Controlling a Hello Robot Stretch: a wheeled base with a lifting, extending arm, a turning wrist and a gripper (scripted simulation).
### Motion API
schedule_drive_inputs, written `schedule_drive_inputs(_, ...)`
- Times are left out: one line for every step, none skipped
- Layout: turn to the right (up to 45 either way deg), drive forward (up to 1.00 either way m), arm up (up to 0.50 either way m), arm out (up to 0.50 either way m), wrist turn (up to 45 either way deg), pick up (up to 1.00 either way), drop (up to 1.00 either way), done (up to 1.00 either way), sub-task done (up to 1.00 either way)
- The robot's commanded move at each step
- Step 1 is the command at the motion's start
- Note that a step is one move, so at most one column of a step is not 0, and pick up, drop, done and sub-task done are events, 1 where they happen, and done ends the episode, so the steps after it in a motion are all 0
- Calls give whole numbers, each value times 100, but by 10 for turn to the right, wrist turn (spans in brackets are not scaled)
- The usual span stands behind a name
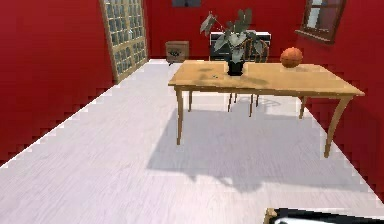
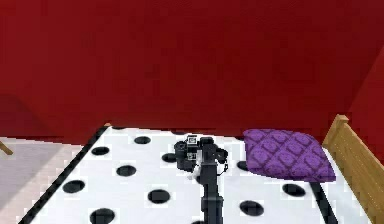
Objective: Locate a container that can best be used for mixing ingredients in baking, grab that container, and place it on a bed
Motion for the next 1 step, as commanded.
schedule_drive_inputs(0,0,0,0,0,0,0,100,0)
